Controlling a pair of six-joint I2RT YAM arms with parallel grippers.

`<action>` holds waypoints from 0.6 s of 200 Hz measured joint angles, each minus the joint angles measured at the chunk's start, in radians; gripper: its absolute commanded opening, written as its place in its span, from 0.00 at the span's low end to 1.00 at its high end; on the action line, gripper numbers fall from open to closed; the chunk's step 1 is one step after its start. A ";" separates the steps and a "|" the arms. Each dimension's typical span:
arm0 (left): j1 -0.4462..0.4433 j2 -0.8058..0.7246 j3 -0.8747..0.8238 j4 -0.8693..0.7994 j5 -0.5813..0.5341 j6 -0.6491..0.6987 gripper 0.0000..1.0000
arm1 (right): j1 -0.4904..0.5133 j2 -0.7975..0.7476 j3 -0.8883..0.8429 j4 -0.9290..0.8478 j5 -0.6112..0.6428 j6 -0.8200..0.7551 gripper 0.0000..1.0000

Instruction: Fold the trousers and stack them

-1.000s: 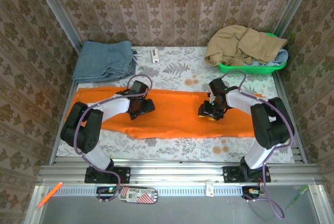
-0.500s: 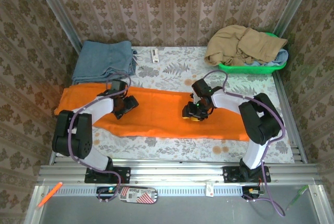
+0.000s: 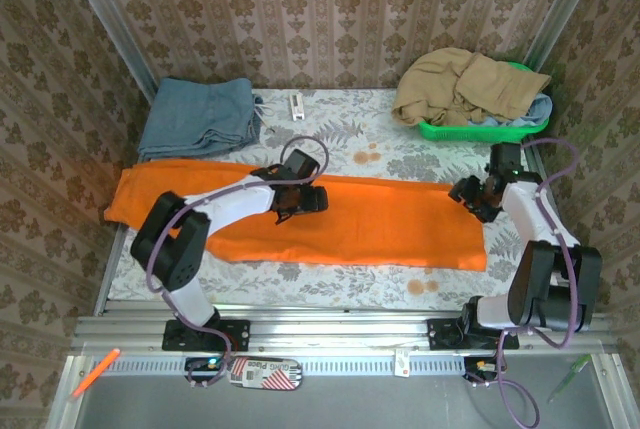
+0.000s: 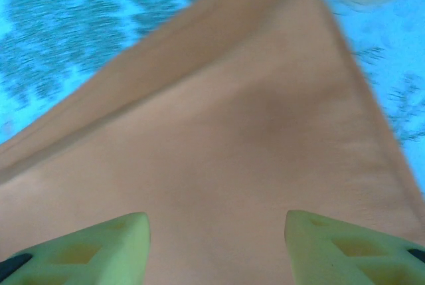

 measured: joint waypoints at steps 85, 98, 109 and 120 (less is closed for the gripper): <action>0.185 -0.013 -0.131 0.212 0.166 -0.025 0.75 | -0.024 0.005 -0.030 -0.014 0.032 -0.027 0.80; 0.233 -0.017 -0.138 0.225 0.172 -0.025 0.75 | -0.024 0.006 -0.051 0.001 0.032 -0.033 0.80; 0.272 -0.022 -0.143 0.229 0.171 -0.023 0.75 | -0.024 0.013 -0.069 0.007 0.029 -0.034 0.78; 0.299 -0.023 -0.144 0.228 0.170 -0.017 0.75 | -0.024 0.036 -0.078 0.010 0.016 -0.038 0.78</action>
